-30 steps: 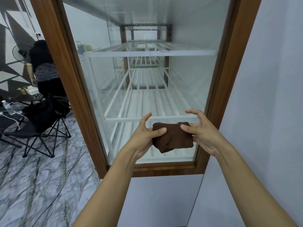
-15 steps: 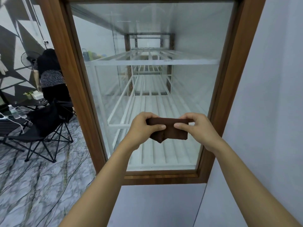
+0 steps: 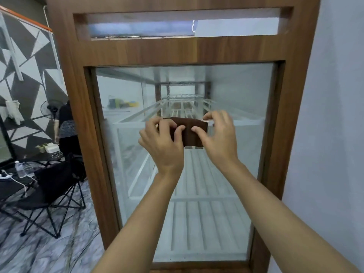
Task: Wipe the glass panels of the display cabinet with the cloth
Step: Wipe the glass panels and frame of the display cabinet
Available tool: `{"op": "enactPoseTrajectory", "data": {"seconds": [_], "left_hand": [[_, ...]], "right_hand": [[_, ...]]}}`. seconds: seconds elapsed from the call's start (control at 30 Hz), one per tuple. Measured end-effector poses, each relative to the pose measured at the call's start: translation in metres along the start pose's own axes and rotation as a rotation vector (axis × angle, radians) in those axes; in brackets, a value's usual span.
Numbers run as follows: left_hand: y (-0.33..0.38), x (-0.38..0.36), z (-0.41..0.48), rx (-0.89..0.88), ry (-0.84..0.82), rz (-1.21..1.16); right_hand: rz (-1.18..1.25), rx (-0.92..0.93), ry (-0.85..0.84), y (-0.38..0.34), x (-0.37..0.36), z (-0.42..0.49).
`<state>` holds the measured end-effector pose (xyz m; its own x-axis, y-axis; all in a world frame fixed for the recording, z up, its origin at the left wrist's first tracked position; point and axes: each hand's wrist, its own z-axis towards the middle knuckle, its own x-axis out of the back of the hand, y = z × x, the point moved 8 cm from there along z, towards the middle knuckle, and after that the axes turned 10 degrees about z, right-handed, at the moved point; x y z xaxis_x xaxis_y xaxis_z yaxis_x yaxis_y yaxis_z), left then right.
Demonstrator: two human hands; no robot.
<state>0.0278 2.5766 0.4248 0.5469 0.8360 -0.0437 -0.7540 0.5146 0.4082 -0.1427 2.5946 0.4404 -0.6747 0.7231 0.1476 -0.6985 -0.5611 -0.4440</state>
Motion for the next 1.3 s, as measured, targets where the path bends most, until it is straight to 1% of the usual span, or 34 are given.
{"op": "enactPoseTrajectory", "data": {"seconds": [0.03,0.1,0.13,0.2,0.27,0.3,0.37,0.4,0.43,0.47,0.53,0.57,0.6,0.67,0.73,0.8,0.87,0.93,0.97,1.0,1.07,1.1,1.17,1.2,1.23,1.27,1.3], "left_hand": [[0.004,-0.005,-0.012,-0.071,0.005,0.006],[0.004,-0.018,-0.042,-0.139,-0.037,0.05],[0.006,-0.025,-0.058,-0.188,-0.085,0.091],[0.021,-0.04,-0.07,-0.341,-0.197,0.143],[0.048,-0.058,-0.042,-0.451,-0.26,0.141],[0.062,-0.066,-0.018,-0.47,-0.26,0.148],[0.085,-0.077,0.017,-0.46,-0.205,0.176],[0.091,-0.078,0.017,-0.472,-0.174,0.18],[0.091,-0.078,0.0,-0.517,-0.164,0.176],[0.088,-0.077,-0.031,-0.593,-0.193,0.163],[0.071,-0.07,-0.104,-0.75,-0.313,0.169],[0.06,-0.066,-0.128,-0.799,-0.359,0.192],[0.055,-0.067,-0.136,-0.826,-0.373,0.207],[0.07,-0.074,-0.109,-0.831,-0.331,0.221],[0.105,-0.081,-0.06,-0.768,-0.252,0.221],[0.14,-0.087,-0.023,-0.714,-0.219,0.207],[0.157,-0.091,-0.016,-0.77,-0.208,0.195],[0.144,-0.088,-0.013,-0.836,-0.197,0.203],[0.128,-0.083,-0.005,-0.809,-0.172,0.204],[0.106,-0.077,0.007,-0.744,-0.14,0.201],[0.053,-0.059,0.038,-0.54,-0.082,0.2],[0.02,-0.048,0.054,-0.407,-0.062,0.208],[-0.043,-0.026,0.081,-0.083,-0.035,0.235],[-0.064,-0.017,0.089,0.058,-0.021,0.245],[-0.073,-0.013,0.093,0.153,-0.009,0.261],[-0.072,-0.013,0.096,0.199,-0.002,0.283],[-0.064,-0.014,0.098,0.208,-0.01,0.307]], "right_hand": [[-0.075,0.025,0.024,0.004,0.007,-0.007],[-0.175,0.058,0.092,0.015,0.029,-0.023],[-0.202,0.085,0.133,0.021,0.041,-0.031],[-0.24,0.15,0.182,0.032,0.064,-0.038],[-0.254,0.198,0.179,0.042,0.082,-0.031],[-0.248,0.21,0.174,0.047,0.089,-0.026],[-0.203,0.217,0.158,0.055,0.099,-0.014],[-0.17,0.215,0.133,0.059,0.1,-0.01],[-0.141,0.215,0.1,0.062,0.099,-0.008],[-0.125,0.217,0.072,0.064,0.097,-0.008],[-0.119,0.218,0.037,0.068,0.094,-0.01],[-0.113,0.217,0.027,0.068,0.094,-0.011],[-0.103,0.219,0.028,0.067,0.094,-0.012],[-0.075,0.22,0.034,0.065,0.096,-0.011],[-0.041,0.216,0.049,0.063,0.098,-0.01],[-0.022,0.222,0.078,0.061,0.099,-0.009],[-0.018,0.243,0.118,0.057,0.098,-0.003],[-0.003,0.292,0.149,0.046,0.094,0.008],[0.004,0.329,0.153,0.037,0.088,0.015],[0.006,0.364,0.15,0.028,0.079,0.023],[-0.004,0.4,0.124,0.01,0.057,0.037],[-0.015,0.396,0.106,0.005,0.045,0.043],[-0.046,0.383,0.067,-0.002,0.022,0.049],[-0.07,0.391,0.05,-0.005,0.011,0.049],[-0.098,0.408,0.036,-0.009,0.002,0.048],[-0.127,0.427,0.027,-0.013,-0.005,0.047],[-0.15,0.437,0.021,-0.017,-0.012,0.047]]}}
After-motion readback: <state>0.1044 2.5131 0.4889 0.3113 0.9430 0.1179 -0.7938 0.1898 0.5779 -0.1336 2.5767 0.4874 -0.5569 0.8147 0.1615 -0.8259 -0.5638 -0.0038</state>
